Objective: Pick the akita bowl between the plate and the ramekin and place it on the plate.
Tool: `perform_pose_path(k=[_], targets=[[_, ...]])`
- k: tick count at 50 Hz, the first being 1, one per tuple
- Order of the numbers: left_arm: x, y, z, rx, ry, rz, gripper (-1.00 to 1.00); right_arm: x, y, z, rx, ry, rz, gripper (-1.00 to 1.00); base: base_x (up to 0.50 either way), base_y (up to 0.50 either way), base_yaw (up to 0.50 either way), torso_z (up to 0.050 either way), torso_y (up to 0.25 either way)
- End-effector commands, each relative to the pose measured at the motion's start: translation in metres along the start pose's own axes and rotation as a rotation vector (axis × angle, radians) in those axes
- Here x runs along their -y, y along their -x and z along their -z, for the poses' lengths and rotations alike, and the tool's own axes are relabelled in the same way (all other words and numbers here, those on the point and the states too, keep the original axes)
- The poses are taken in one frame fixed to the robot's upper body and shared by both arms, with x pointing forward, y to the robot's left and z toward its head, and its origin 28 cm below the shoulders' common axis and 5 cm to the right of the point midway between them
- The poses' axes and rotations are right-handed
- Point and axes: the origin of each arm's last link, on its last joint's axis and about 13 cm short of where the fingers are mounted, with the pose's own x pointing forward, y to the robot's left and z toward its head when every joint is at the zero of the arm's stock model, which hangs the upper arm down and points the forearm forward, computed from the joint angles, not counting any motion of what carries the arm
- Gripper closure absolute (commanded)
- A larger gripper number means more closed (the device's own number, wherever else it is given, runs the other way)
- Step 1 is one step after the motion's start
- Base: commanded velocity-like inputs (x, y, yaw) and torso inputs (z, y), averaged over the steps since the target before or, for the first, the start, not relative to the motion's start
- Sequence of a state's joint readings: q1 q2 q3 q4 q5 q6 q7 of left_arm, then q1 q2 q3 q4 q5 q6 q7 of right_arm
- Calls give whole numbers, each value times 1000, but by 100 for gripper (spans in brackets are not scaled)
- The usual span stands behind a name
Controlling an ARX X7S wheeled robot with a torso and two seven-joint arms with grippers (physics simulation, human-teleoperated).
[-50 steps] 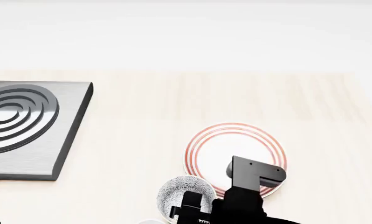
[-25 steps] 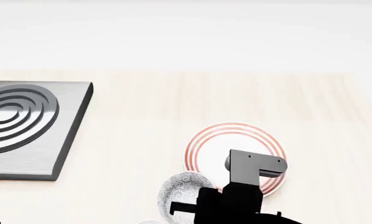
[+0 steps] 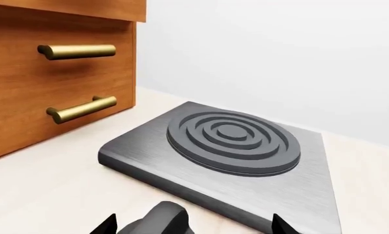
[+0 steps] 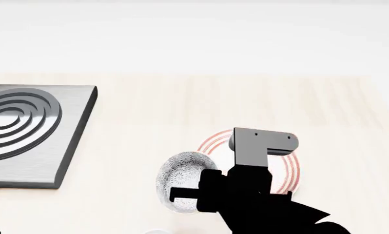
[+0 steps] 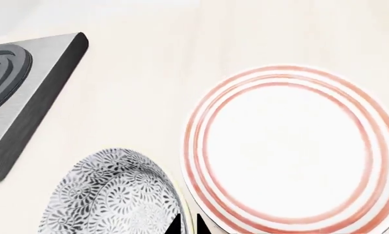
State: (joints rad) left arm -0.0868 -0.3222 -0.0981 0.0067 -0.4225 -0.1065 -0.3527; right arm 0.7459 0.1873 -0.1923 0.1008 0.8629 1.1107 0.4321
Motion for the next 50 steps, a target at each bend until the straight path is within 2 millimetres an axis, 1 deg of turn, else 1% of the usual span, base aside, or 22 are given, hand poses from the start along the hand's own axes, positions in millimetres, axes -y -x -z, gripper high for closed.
perform_pose_path(k=[1,6,11,20,30,35,37,41,50], targets=[[0,-1,1,0,0,0,-100,-5,7,-25,61,3,-10,100,0,0,0,0,0],[0,-1,1,0,0,0,-100,-6,7,-40,84,-19,7,100,0,0,0,0,0],[0,-1,1,-2,3,0,-100,-6,5,-49,89,-27,17,100,0,0,0,0,0],[0,0,0,0,1,0,-100,0,-6,-64,96,-94,71,100,0,0,0,0,1],[0,0,0,-2,3,2,-100,7,-16,-75,99,-157,121,100,0,0,0,0,0],[0,0,0,-2,6,2,-100,13,-24,-79,120,-220,171,100,0,0,0,0,0],[0,1,-1,-3,6,2,-100,14,-26,-80,119,-217,174,100,0,0,0,0,0],[0,0,-1,-2,7,3,-100,15,-28,-83,126,-265,195,100,0,0,0,0,3],[0,-1,0,-2,5,-1,-100,16,-41,-85,111,-326,218,100,0,0,0,0,0]])
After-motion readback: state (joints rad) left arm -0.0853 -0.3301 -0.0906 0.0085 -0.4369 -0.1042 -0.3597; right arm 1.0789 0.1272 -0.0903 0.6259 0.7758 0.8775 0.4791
